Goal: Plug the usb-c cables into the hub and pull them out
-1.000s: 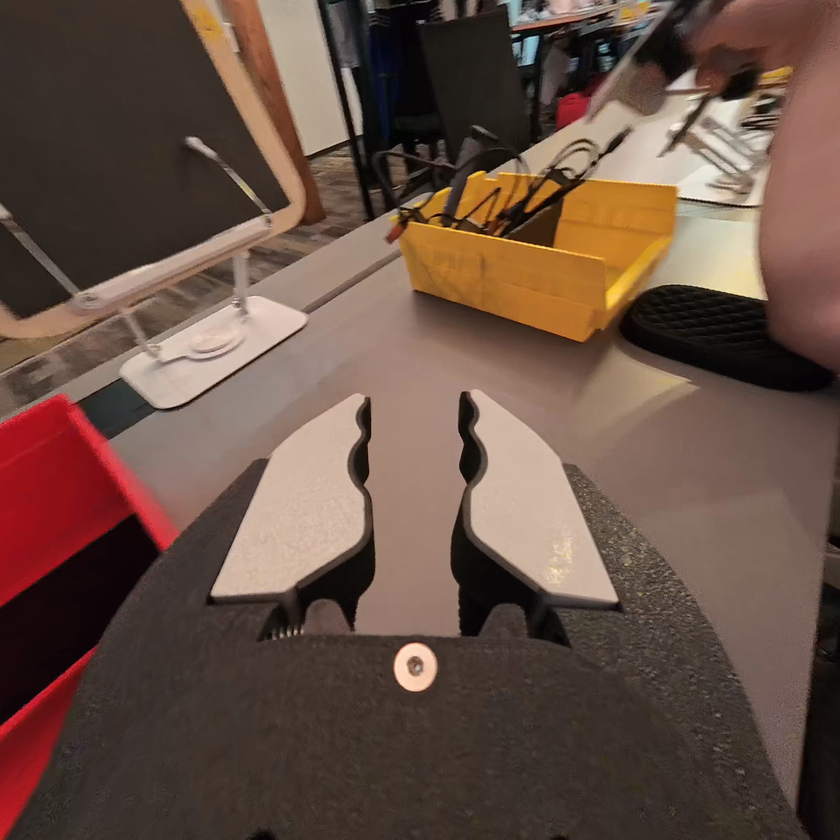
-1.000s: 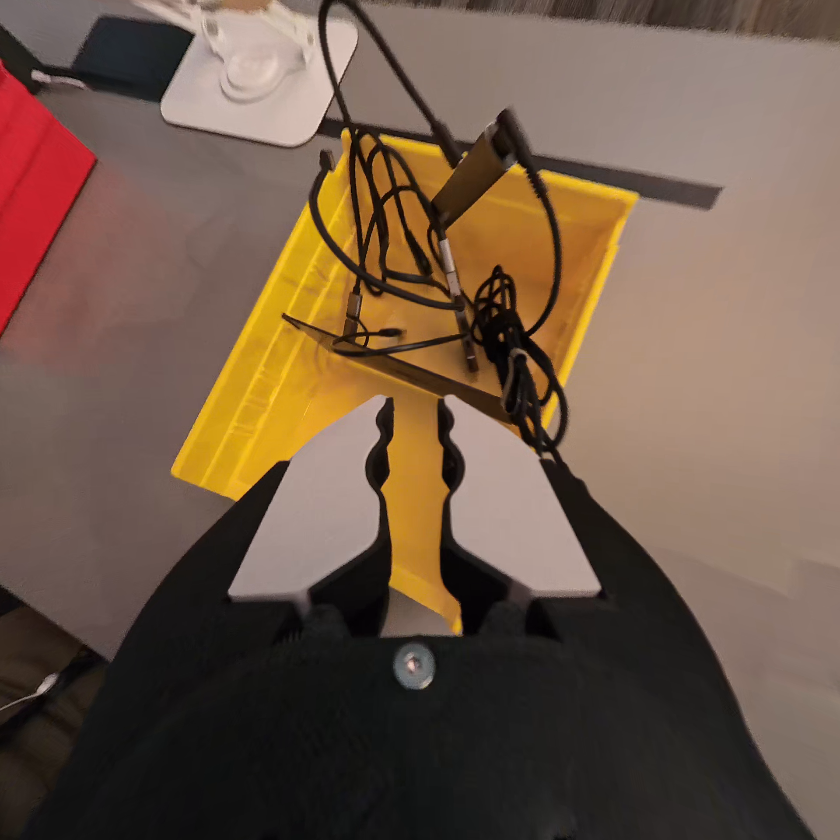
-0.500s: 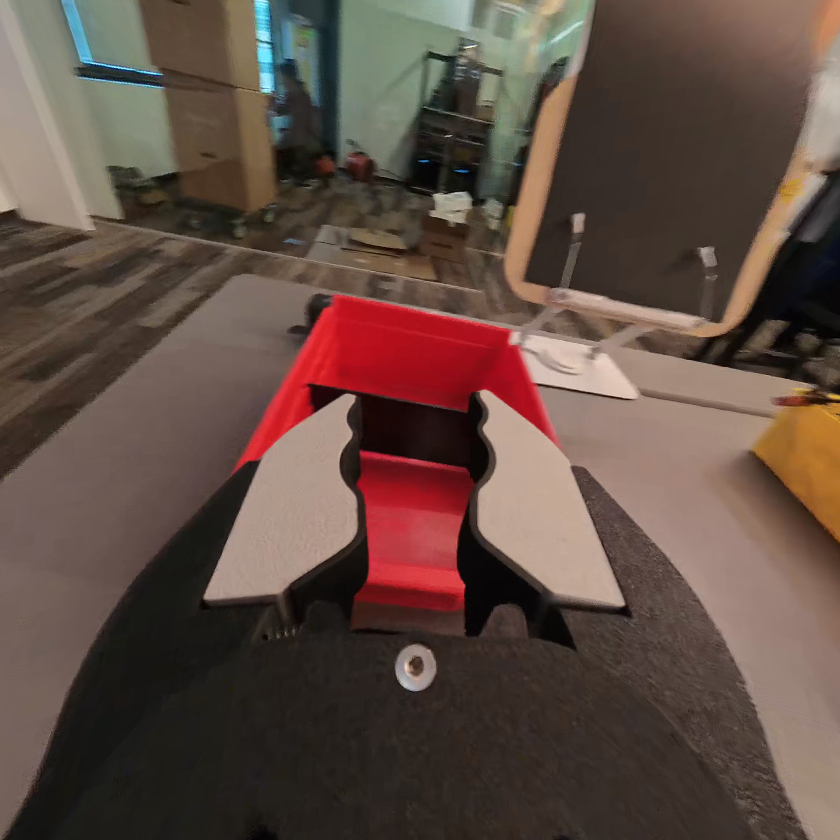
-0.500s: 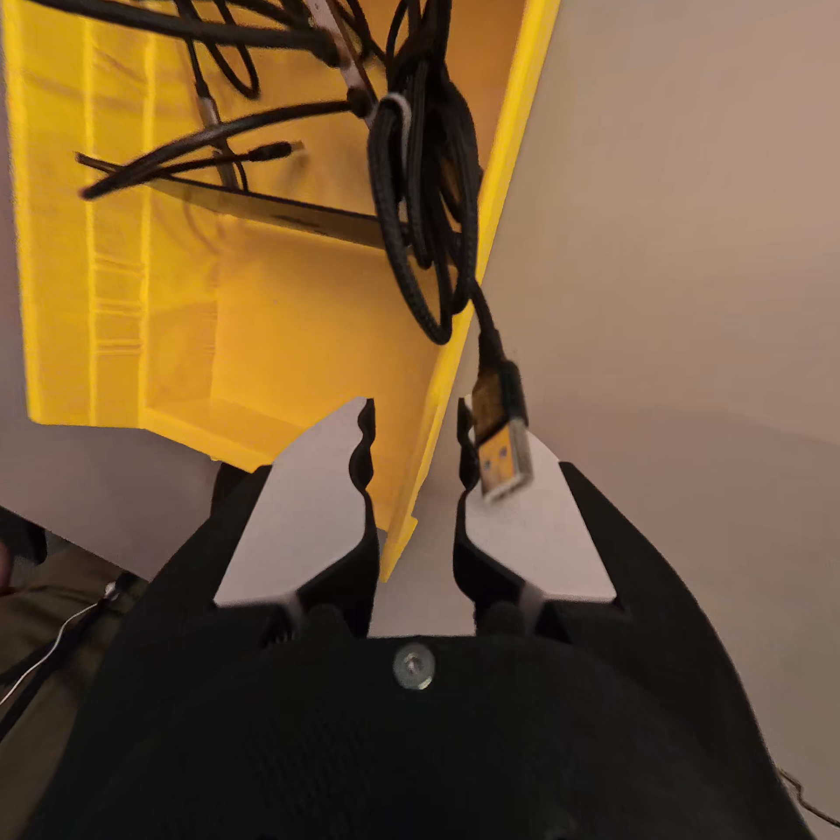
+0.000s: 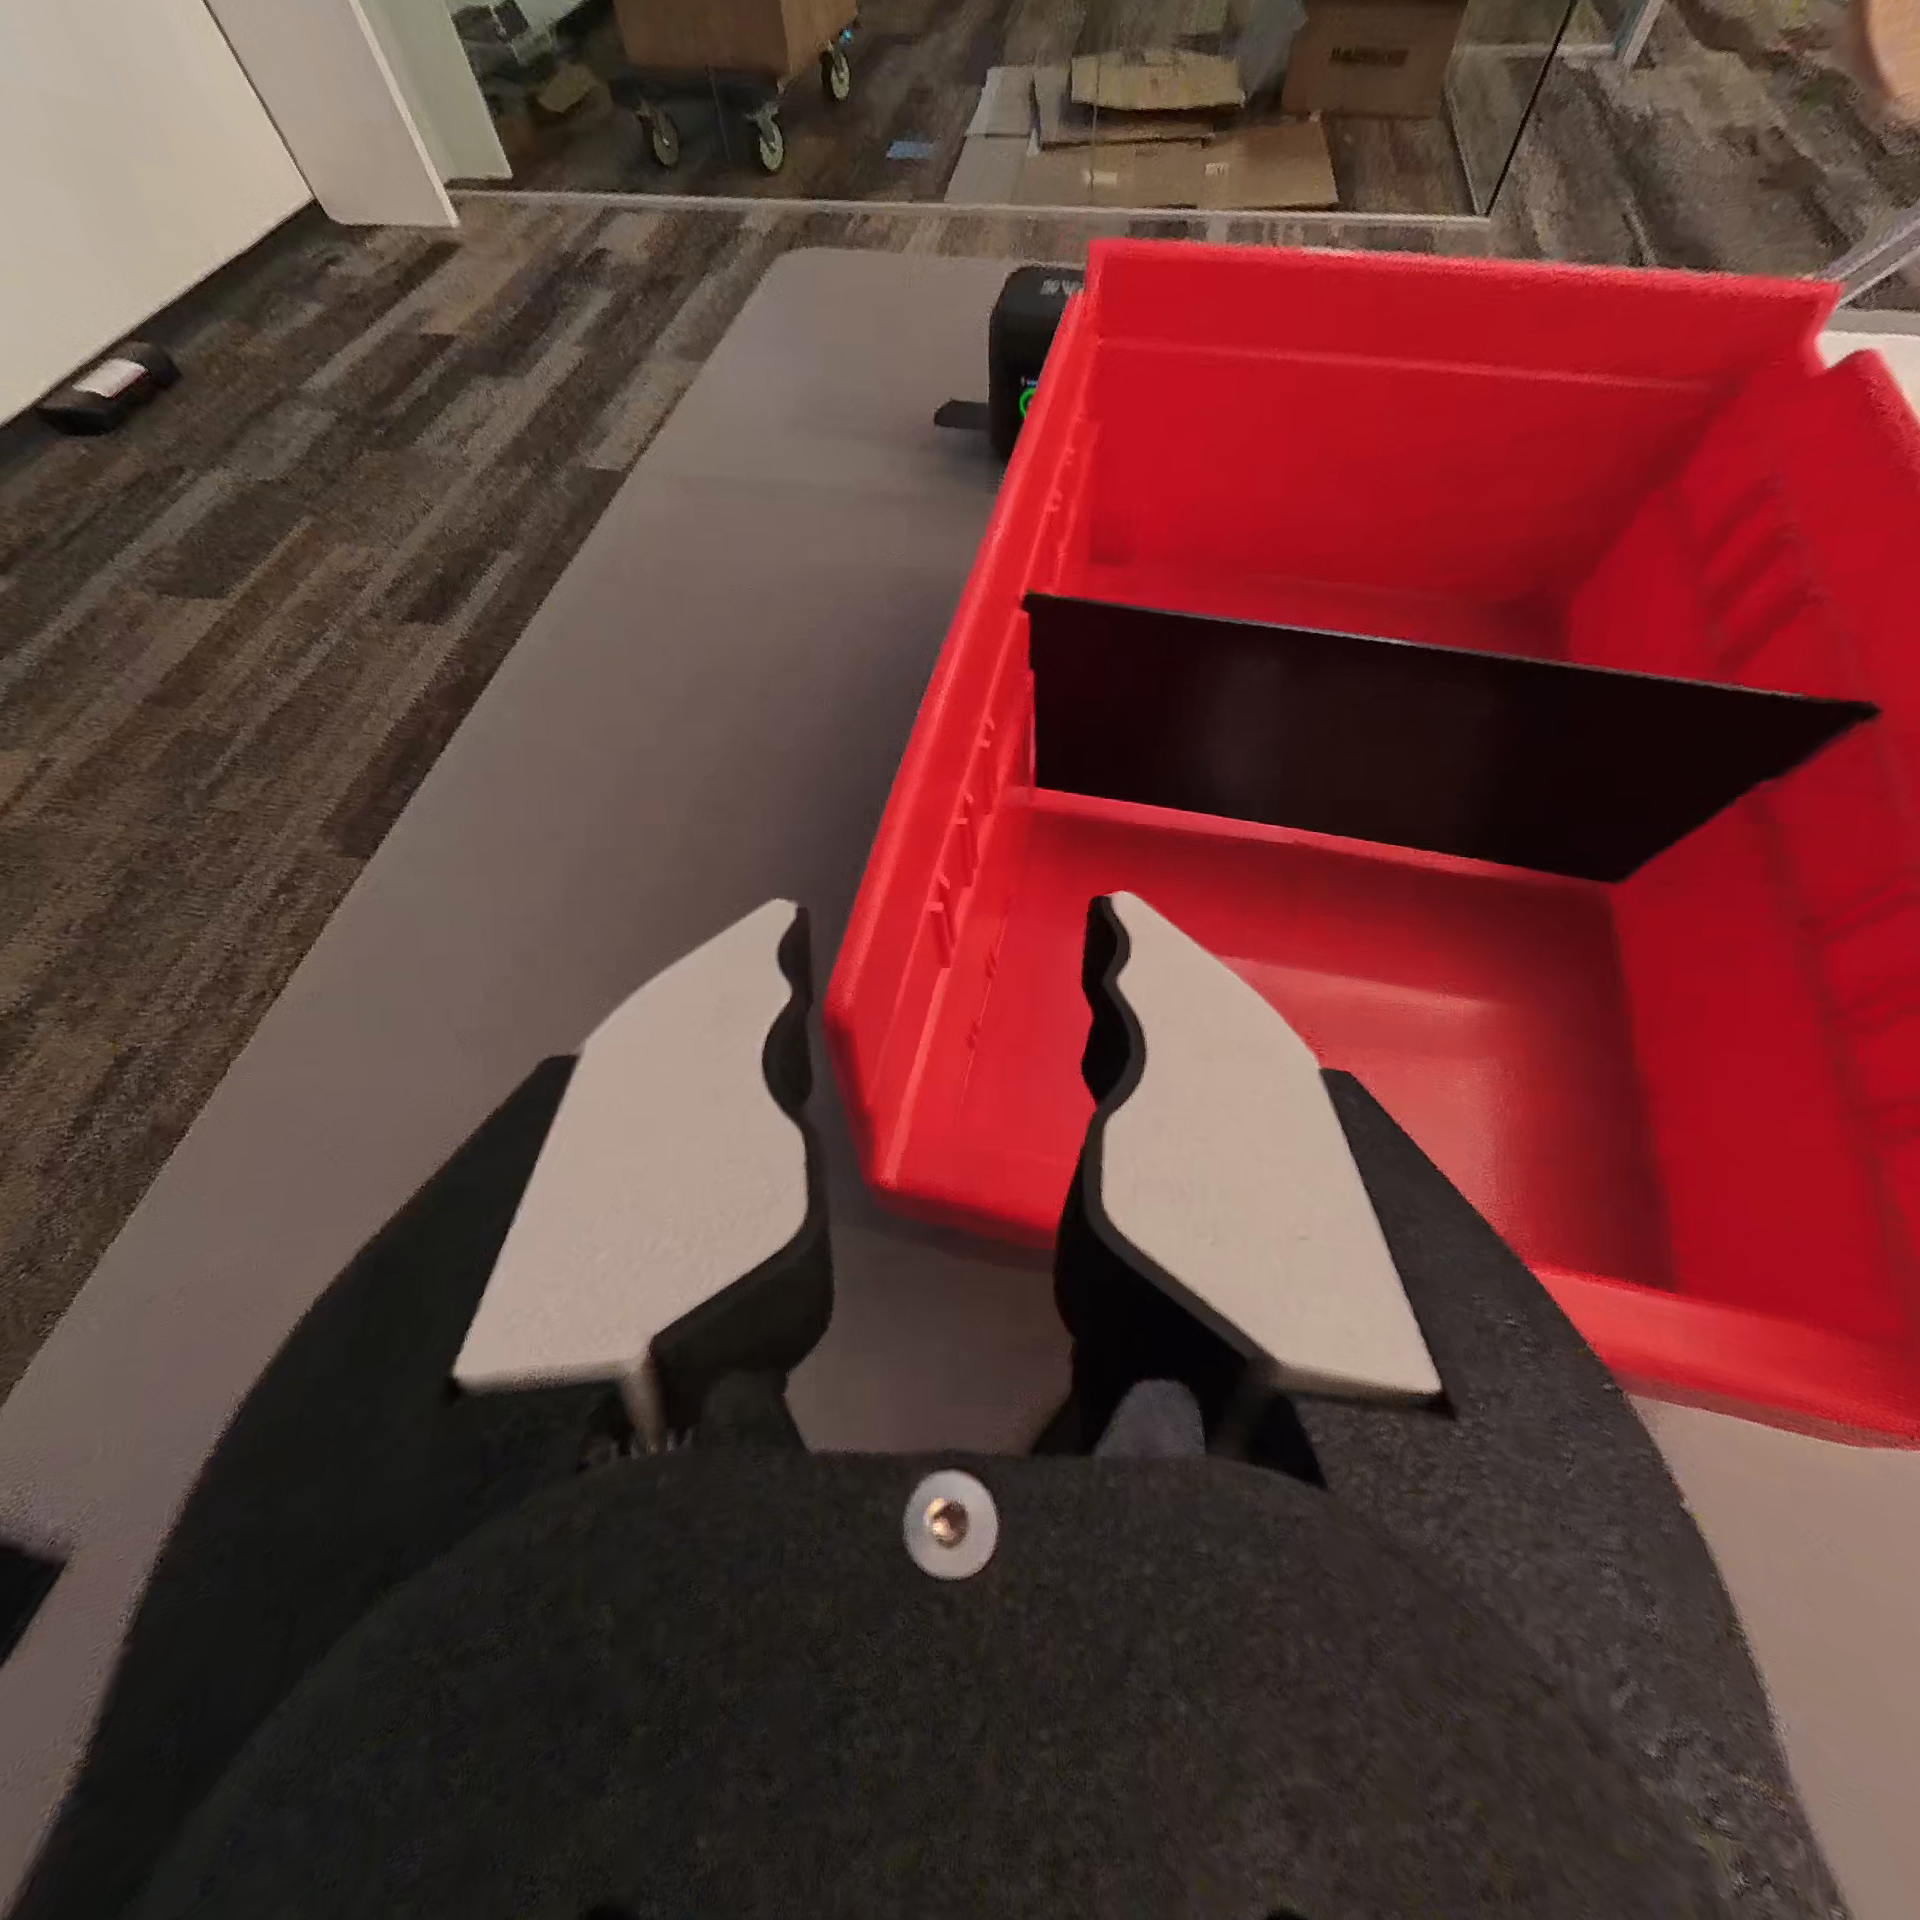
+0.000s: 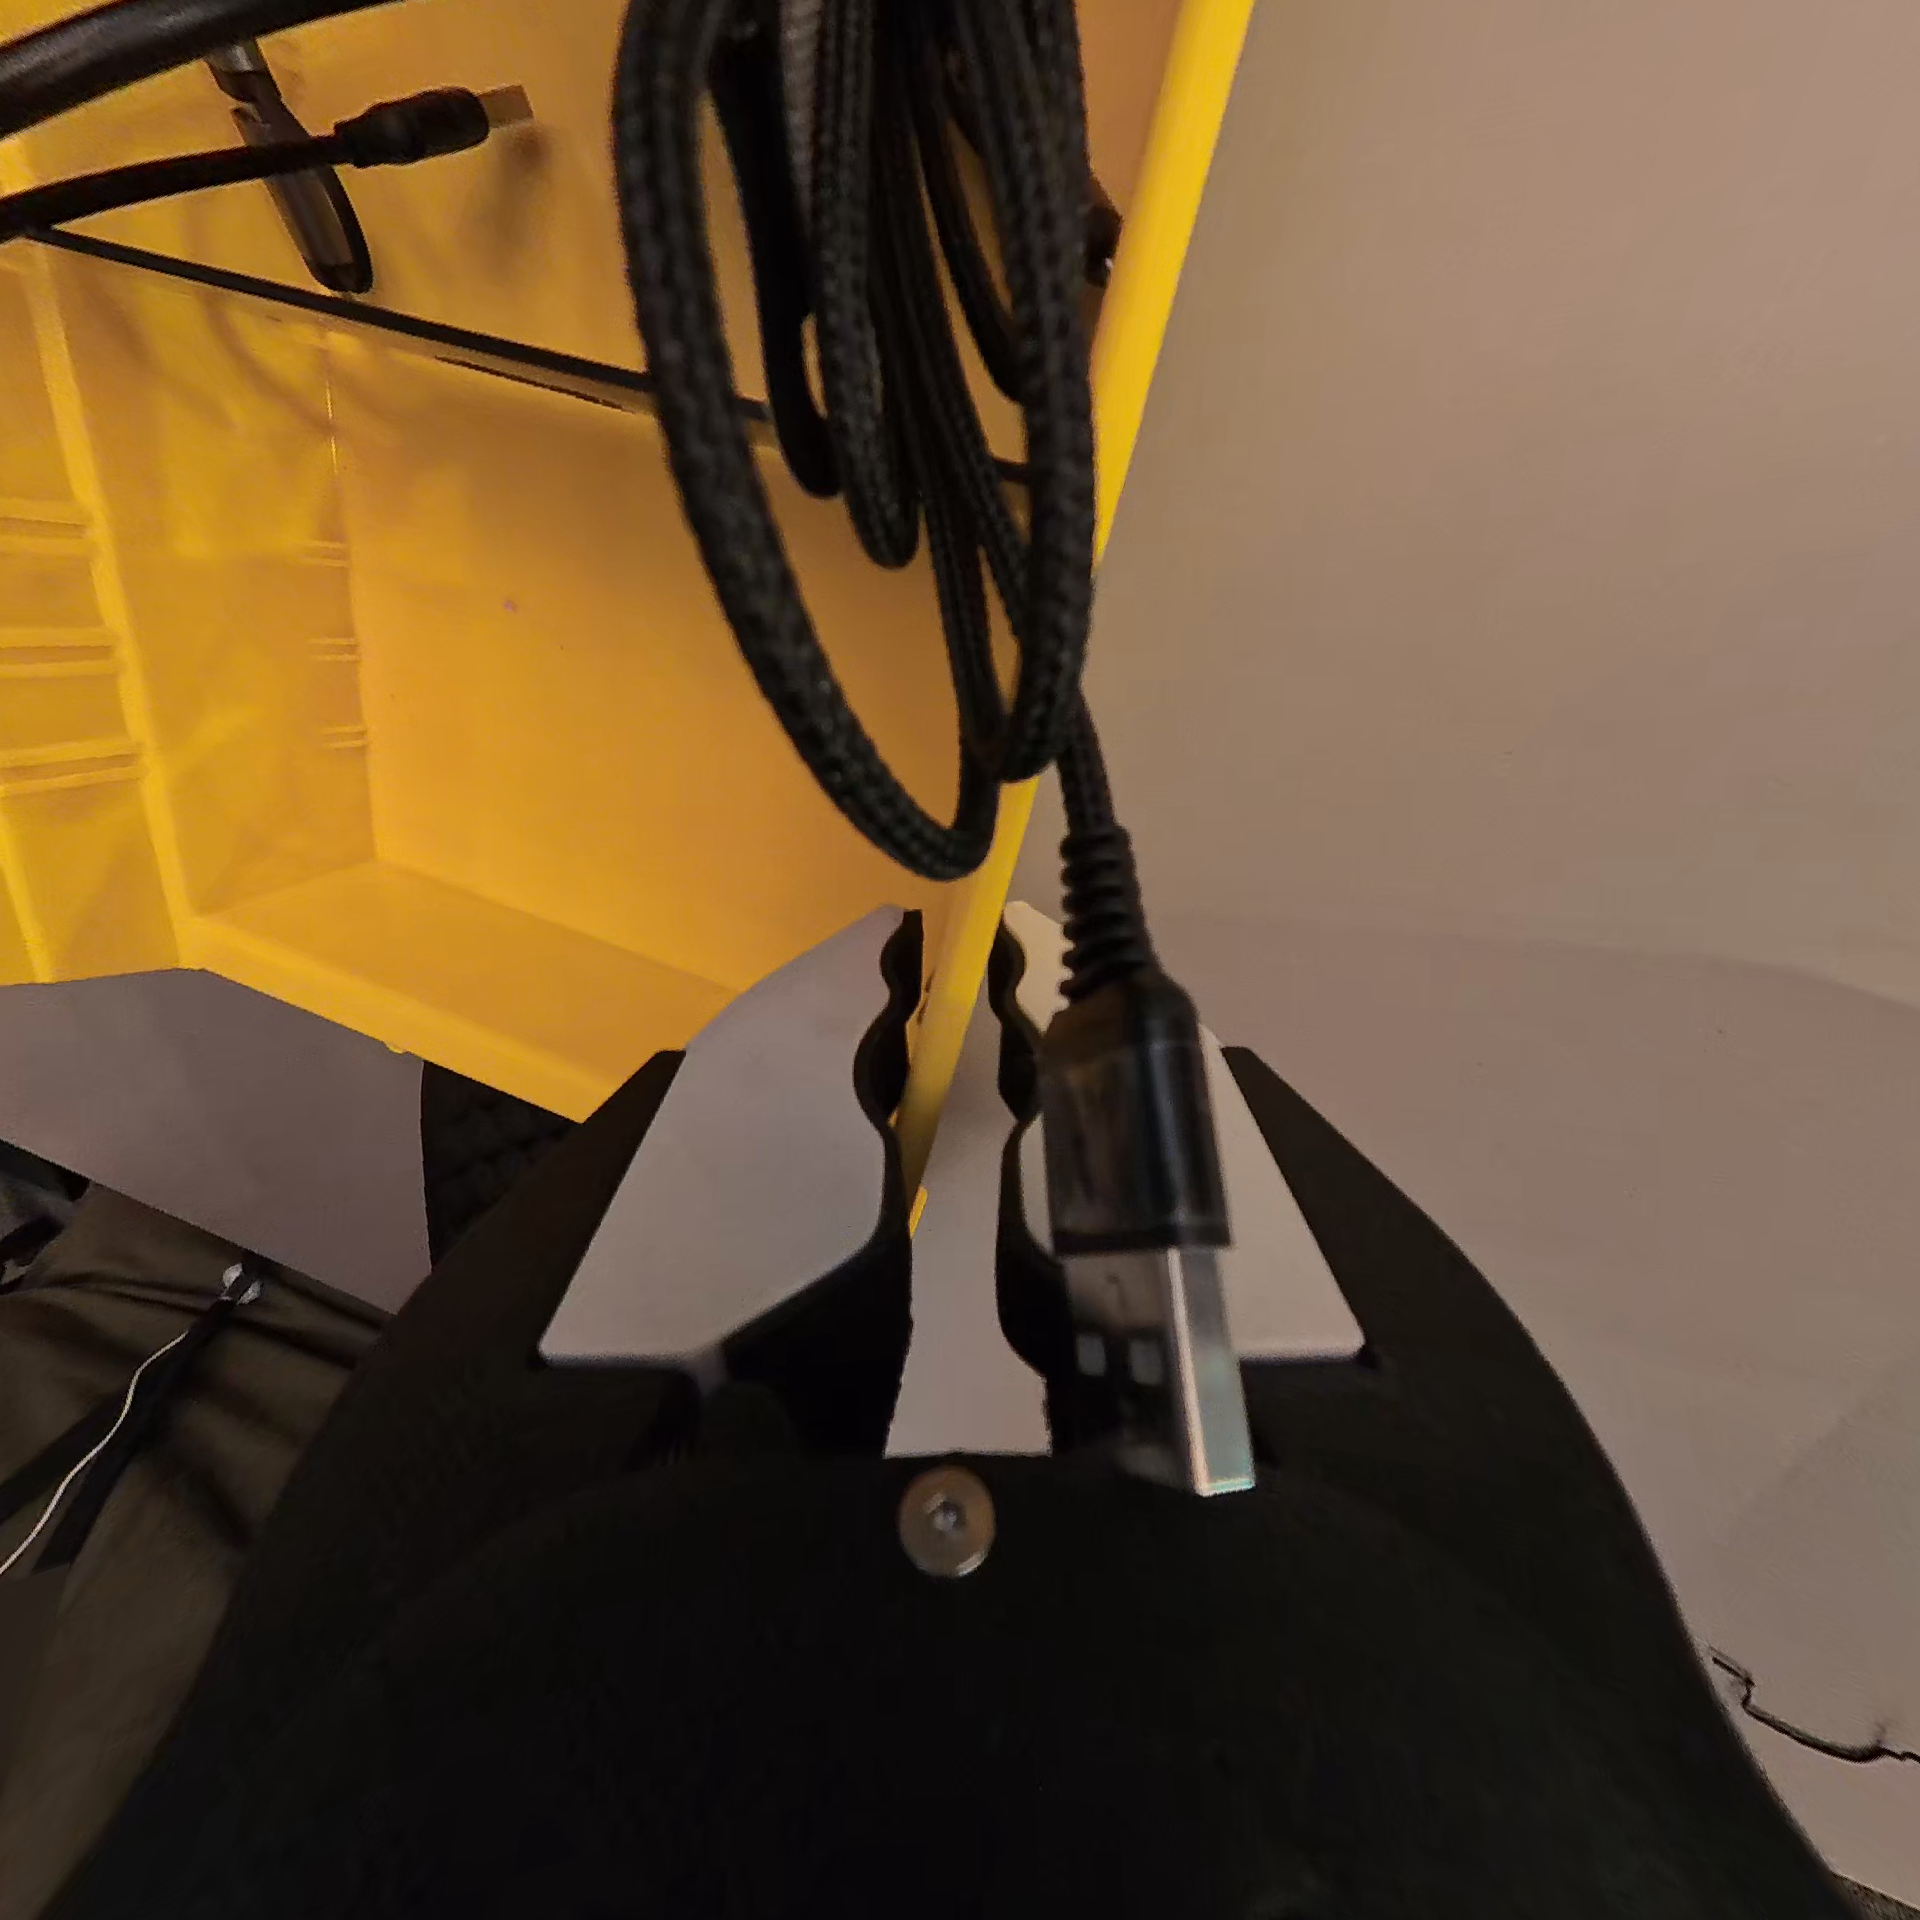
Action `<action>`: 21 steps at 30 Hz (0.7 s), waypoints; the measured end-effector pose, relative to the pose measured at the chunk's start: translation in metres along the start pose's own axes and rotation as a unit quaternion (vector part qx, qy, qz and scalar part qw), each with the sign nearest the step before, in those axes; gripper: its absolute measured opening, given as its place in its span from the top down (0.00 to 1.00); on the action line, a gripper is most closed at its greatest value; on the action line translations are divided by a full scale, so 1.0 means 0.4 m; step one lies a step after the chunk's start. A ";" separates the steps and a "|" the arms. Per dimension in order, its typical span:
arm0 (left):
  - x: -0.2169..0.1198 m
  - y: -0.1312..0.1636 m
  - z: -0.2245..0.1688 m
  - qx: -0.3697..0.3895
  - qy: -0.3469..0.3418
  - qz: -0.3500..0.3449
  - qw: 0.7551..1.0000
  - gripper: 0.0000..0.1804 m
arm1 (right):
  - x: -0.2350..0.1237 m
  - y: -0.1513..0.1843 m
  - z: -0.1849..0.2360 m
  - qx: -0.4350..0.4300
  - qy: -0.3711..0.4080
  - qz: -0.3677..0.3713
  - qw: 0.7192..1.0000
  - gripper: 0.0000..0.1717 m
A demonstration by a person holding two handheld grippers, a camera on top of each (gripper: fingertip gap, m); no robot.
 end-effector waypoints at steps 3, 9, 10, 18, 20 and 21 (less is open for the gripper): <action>0.053 0.016 0.024 -0.010 0.020 0.035 0.999 0.79 | 0.000 -0.001 0.000 -0.002 -0.001 0.001 1.000 0.93; 0.081 0.039 0.030 -0.075 0.126 0.039 0.988 0.97 | 0.002 -0.007 0.016 -0.048 0.051 0.026 0.997 0.93; 0.077 0.042 0.020 -0.047 0.126 0.034 0.990 0.97 | 0.003 -0.010 0.022 -0.053 0.064 0.034 0.996 0.94; 0.040 0.056 -0.090 0.060 0.142 0.051 0.987 0.94 | 0.020 -0.039 0.094 -0.094 0.069 0.070 0.991 0.91; 0.038 0.061 -0.124 0.075 0.167 0.042 0.982 0.92 | 0.025 -0.045 0.112 -0.103 0.067 0.077 0.989 0.91; 0.036 0.062 -0.140 0.081 0.176 0.041 0.980 0.91 | 0.027 -0.047 0.121 -0.108 0.066 0.080 0.989 0.91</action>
Point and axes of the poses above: each gripper's, where its closed fingertips meet, x out along the fingers, y out of its underside, z = x × y across the jaws, the point moved 8 cm from there along -x, back along the fingers, and after that the axes turned 4 degrees about y, right-handed, at the moved point
